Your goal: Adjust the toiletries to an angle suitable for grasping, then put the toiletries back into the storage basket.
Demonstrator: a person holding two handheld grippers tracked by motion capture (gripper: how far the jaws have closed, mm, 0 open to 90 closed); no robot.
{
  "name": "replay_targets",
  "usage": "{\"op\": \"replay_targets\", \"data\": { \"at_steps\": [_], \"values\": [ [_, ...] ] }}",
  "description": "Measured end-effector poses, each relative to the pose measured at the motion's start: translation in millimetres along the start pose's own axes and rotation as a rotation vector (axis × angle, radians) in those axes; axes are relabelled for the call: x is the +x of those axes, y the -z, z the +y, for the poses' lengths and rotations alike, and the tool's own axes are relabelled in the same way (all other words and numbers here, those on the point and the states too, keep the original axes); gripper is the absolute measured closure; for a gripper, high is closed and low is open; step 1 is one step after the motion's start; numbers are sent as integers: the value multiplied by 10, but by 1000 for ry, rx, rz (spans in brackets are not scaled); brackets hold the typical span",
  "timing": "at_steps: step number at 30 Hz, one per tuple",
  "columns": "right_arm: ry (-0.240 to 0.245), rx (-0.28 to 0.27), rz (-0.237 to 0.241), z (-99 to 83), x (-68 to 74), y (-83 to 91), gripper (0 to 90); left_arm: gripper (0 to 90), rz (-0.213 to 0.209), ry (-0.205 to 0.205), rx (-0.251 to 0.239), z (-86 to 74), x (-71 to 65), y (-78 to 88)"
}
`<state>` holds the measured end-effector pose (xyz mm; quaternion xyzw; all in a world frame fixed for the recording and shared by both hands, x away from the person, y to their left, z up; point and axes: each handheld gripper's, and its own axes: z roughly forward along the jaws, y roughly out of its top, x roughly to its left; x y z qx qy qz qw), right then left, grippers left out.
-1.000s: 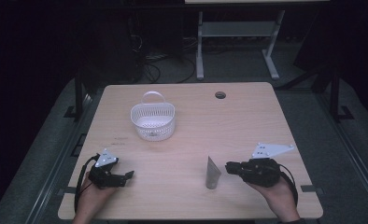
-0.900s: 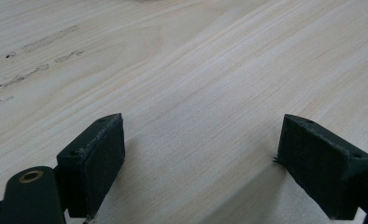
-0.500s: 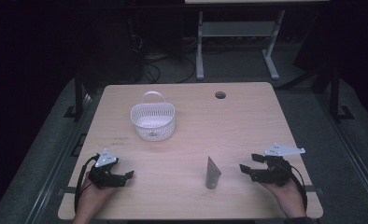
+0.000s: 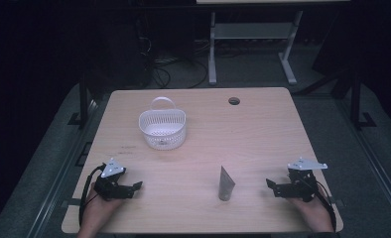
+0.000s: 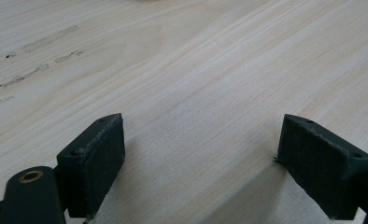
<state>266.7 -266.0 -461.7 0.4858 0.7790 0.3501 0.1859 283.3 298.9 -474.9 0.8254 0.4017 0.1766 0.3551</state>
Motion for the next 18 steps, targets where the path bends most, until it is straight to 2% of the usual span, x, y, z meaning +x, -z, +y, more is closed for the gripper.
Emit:
{"op": "replay_targets", "data": {
  "at_steps": [4,5,9,13,18],
  "values": [
    [4,16,-31,-56,-44,-72,23,141,-2,-1,-1,0,0,1],
    [-2,27,-42,-78,-64,-104,23,141,-13,-13,-2,0,-8,1],
    [-5,42,-61,-110,-94,-145,23,146,-42,-22,-1,21,-32,9],
    [-19,36,-56,-128,-113,-158,20,146,-50,-35,-9,67,-63,50],
    [-18,32,-55,-129,-119,-162,20,146,-100,-55,-10,139,-133,83]
  ]
}}
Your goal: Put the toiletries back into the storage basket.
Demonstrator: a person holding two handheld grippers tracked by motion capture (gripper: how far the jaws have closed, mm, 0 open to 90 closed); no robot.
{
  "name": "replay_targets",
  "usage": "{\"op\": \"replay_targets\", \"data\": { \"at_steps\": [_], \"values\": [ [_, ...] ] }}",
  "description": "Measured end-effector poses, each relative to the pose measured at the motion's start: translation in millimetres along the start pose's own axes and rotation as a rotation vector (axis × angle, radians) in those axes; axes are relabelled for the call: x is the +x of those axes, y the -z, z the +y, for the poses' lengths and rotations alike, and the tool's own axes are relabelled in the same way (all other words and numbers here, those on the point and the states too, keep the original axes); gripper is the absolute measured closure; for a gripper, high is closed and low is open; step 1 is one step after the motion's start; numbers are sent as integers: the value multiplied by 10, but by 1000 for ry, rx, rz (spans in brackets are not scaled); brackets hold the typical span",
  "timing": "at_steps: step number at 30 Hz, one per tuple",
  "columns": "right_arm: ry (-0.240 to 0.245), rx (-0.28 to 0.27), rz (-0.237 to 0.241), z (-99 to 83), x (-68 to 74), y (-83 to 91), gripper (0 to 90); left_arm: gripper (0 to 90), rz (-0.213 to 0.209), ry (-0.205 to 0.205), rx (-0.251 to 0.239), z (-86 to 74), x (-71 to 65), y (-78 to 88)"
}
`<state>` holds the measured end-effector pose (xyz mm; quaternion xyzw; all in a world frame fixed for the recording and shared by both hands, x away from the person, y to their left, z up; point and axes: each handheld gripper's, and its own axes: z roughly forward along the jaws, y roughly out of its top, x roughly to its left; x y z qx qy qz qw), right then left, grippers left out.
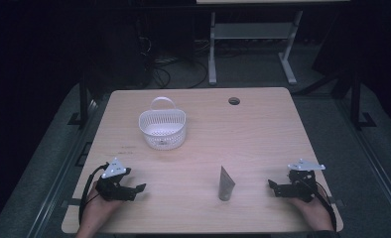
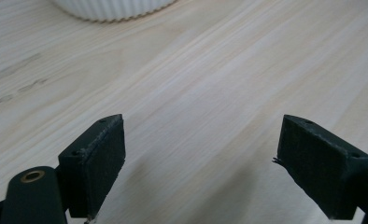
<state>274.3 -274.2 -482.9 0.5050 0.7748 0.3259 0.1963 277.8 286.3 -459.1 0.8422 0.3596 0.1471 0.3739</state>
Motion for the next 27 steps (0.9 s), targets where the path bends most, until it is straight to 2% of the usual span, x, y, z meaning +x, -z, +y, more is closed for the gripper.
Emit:
{"op": "replay_targets", "data": {
  "at_steps": [1,10,17,27],
  "values": [
    [-1,0,0,1,0,-1,20,145,-18,0,3,33,-29,9],
    [-1,0,0,1,-1,-2,19,145,-65,-29,0,209,-163,28],
    [-2,0,0,1,0,-2,19,145,-120,-60,15,425,-316,29],
    [-1,0,0,0,-1,-2,19,144,-178,-97,27,612,-460,26]
  ]
}}
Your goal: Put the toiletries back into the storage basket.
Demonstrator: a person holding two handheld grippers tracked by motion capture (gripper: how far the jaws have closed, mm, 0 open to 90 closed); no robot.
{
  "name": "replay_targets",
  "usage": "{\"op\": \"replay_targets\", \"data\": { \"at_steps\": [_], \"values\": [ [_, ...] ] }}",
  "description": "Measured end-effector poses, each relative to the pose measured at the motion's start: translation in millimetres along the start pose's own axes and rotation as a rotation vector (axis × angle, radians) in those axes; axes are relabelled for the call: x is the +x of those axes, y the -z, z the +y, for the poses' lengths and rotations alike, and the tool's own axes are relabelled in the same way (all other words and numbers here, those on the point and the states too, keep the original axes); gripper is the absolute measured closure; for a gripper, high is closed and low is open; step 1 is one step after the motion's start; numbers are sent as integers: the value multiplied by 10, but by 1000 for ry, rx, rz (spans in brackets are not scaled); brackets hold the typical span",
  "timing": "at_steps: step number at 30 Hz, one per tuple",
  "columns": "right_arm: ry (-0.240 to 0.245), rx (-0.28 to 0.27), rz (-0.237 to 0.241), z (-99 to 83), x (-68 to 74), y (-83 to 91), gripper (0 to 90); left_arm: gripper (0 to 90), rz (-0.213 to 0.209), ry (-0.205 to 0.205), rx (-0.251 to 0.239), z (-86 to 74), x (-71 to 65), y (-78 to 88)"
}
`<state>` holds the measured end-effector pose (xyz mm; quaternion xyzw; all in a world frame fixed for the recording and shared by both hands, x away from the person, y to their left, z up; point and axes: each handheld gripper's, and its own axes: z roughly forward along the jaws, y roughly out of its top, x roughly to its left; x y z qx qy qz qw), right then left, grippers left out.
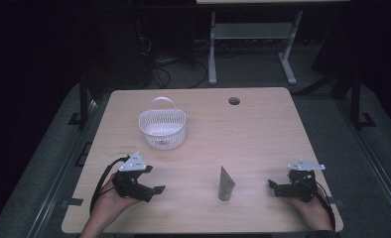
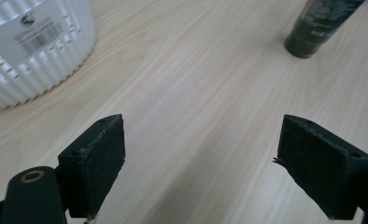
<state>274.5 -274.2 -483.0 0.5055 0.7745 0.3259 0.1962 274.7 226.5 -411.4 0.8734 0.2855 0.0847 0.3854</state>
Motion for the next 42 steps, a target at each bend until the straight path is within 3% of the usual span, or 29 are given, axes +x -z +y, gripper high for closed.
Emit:
{"op": "replay_targets", "data": {
  "at_steps": [23,42],
  "values": [
    [-3,1,-1,0,-1,0,20,144,-112,-110,-22,579,-386,-137],
    [-4,1,-4,0,-3,0,19,144,-182,-151,-42,997,-655,-335]
  ]
}}
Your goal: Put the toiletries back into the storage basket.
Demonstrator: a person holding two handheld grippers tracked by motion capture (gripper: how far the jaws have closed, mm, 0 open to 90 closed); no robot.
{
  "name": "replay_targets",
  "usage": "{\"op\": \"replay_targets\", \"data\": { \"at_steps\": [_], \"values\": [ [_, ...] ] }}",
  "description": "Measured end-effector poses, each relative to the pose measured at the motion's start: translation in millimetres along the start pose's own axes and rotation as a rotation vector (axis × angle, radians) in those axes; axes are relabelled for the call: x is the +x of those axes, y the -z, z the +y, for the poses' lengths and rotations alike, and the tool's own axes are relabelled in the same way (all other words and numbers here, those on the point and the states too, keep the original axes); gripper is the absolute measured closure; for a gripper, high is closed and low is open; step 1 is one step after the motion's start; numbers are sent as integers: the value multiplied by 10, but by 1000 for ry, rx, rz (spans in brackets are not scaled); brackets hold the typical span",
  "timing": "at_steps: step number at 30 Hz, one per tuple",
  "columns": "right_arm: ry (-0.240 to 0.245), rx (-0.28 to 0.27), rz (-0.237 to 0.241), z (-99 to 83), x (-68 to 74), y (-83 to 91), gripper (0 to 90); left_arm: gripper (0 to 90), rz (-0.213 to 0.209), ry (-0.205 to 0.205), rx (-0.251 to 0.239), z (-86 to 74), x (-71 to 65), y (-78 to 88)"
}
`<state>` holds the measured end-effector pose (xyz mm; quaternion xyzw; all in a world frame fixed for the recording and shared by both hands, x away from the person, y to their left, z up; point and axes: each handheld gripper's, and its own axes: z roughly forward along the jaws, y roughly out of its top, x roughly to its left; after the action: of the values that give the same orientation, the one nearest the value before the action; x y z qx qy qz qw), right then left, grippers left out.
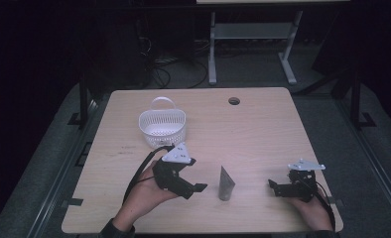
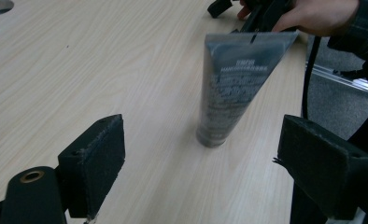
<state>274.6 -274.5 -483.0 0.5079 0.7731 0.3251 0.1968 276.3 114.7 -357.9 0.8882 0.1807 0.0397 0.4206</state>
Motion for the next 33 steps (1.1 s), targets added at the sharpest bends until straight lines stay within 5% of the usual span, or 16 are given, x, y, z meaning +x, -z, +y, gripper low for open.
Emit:
{"op": "replay_targets", "data": {
  "at_steps": [19,33],
  "values": [
    [-2,0,-1,1,0,0,19,133,-59,-45,-12,336,-190,-331],
    [-2,0,-2,0,0,0,19,132,-35,-27,6,439,-295,-576]
  ]
}}
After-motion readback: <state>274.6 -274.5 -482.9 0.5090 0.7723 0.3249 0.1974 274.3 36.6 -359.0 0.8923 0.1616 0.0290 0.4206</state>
